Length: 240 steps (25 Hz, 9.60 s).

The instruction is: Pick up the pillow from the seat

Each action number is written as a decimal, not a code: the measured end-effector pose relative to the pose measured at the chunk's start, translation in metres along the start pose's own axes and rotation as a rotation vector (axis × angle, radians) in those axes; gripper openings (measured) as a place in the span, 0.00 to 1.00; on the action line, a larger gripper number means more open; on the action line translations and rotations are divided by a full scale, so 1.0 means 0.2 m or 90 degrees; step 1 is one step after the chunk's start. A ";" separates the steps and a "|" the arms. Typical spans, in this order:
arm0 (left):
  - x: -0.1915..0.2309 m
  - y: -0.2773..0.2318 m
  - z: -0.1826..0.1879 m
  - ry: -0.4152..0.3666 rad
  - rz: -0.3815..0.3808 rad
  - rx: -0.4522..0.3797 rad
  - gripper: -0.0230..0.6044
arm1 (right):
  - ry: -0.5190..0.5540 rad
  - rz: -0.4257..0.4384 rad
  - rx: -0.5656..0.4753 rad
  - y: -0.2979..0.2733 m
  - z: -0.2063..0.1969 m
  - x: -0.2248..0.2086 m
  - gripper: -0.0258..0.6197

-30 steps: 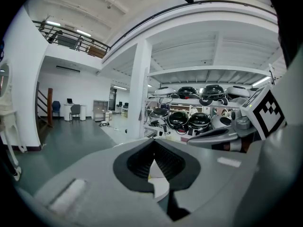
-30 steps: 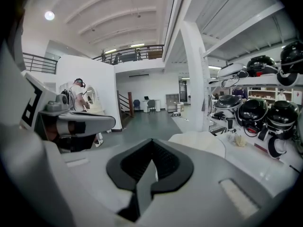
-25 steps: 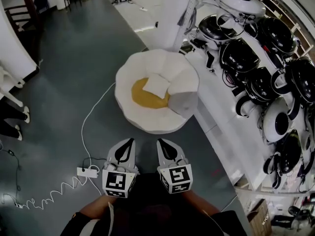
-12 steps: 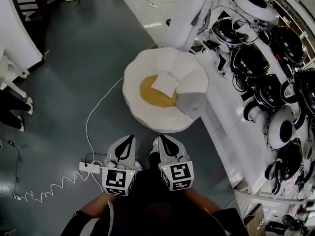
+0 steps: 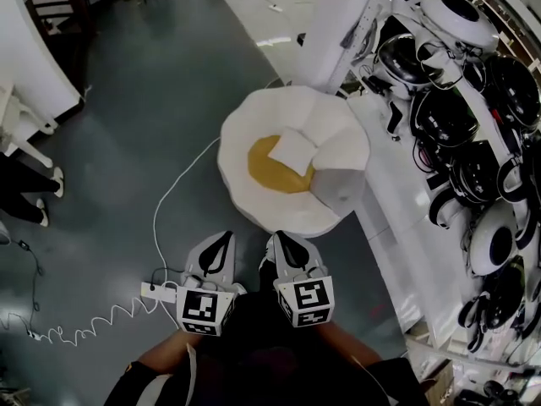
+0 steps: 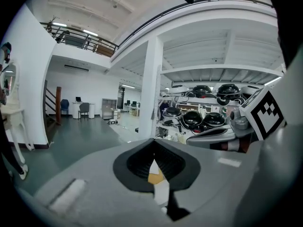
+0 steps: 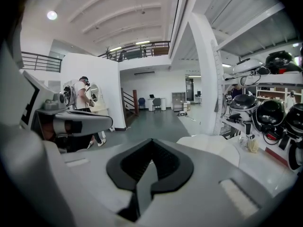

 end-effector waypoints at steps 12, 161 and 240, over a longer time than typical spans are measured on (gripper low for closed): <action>0.04 -0.57 0.25 -0.022 -0.022 0.027 0.04 | -0.022 -0.006 0.013 -0.33 0.17 -0.45 0.04; 0.39 -3.89 -1.30 -0.094 -0.148 0.348 0.04 | -0.298 -0.142 0.370 -2.93 -1.52 -2.39 0.08; 0.02 -1.96 0.84 -0.087 -0.129 0.088 0.04 | -0.097 -0.163 0.026 -0.74 0.67 -1.53 0.07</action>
Point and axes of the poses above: the fingertips, and each gripper's own axes: y backward along the fingers, x to its left, z out of its top, the point moved 10 cm from there along y, backward along the fingers, and after that the axes turned 9 degrees about x, right-handed, at the moved point
